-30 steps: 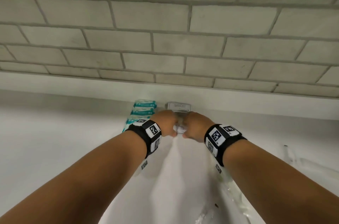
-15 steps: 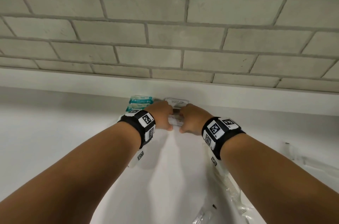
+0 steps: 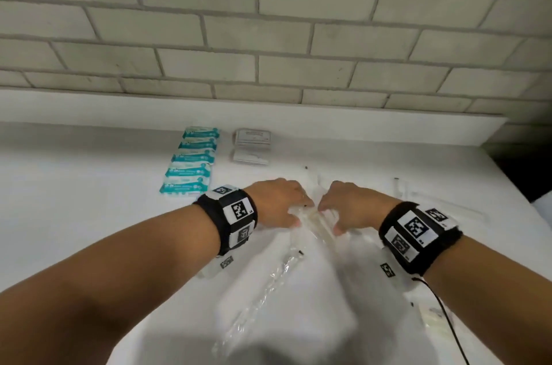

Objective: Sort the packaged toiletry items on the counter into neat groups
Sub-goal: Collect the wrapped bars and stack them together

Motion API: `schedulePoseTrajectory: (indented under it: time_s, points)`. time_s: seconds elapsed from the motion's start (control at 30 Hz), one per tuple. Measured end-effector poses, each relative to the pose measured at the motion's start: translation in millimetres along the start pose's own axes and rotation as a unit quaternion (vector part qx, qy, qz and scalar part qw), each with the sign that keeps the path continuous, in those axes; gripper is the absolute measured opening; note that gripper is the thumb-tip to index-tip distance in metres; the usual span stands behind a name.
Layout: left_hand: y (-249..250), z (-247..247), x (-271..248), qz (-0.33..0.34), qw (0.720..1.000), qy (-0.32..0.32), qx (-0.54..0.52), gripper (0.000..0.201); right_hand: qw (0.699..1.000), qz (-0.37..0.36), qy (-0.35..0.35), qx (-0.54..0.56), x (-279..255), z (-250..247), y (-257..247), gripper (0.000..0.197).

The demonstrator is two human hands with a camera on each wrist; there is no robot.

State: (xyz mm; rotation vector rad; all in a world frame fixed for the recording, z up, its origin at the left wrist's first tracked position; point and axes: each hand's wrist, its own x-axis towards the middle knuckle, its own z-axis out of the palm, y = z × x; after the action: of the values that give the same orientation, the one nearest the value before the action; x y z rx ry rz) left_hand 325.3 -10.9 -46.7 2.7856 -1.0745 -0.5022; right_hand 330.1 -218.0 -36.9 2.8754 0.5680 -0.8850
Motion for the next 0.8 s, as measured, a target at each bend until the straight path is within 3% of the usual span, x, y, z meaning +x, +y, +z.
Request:
schedulePoseTrajectory:
  time_s: [0.07, 0.17, 0.3, 0.43, 0.47, 0.57, 0.63, 0.73, 0.8]
  points:
    - [26.5, 12.3, -0.7, -0.013, 1.000, -0.026, -0.007, 0.055, 1.000, -0.014, 0.008, -0.027, -18.0, 16.5, 7.5, 0.068]
    - [49.8, 24.0, -12.8, -0.051, 0.999, 0.008, -0.007, 0.043, 0.999, 0.003, 0.022, -0.026, -50.0, 29.5, 27.2, 0.065]
    - [67.0, 32.4, -25.0, -0.059, 0.998, 0.036, -0.006, 0.035, 0.990, 0.042, 0.101, 0.084, -92.3, 35.3, 48.0, 0.054]
    - [81.4, 44.9, -19.4, -0.085, 0.994, 0.041, -0.060, 0.055, 0.995, -0.001, 0.002, 0.099, -124.7, 47.1, 38.8, 0.048]
    - [85.2, 47.2, -16.6, -0.099, 0.992, 0.045, -0.065, 0.058, 0.994, -0.007, 0.004, 0.109, -130.5, 51.0, 36.5, 0.045]
    - [95.3, 52.2, -11.6, -0.154, 0.984, 0.053, -0.068, 0.064, 0.985, 0.024, 0.103, 0.135, -149.8, 55.3, 45.0, 0.023]
    - [98.5, 53.7, -9.7, -0.177, 0.981, 0.065, -0.054, 0.063, 0.987, 0.067, 0.087, 0.119, -163.1, 61.5, 53.9, 0.014]
    - [101.0, 51.0, -9.2, -0.212, 0.972, 0.057, -0.078, 0.065, 0.993, 0.103, 0.006, 0.057, -176.1, 89.3, 53.2, 0.040]
    - [102.9, 46.6, -9.7, -0.223, 0.968, 0.039, -0.109, 0.061, 0.994, 0.106, 0.038, 0.015, -176.7, 109.1, 49.9, 0.054]
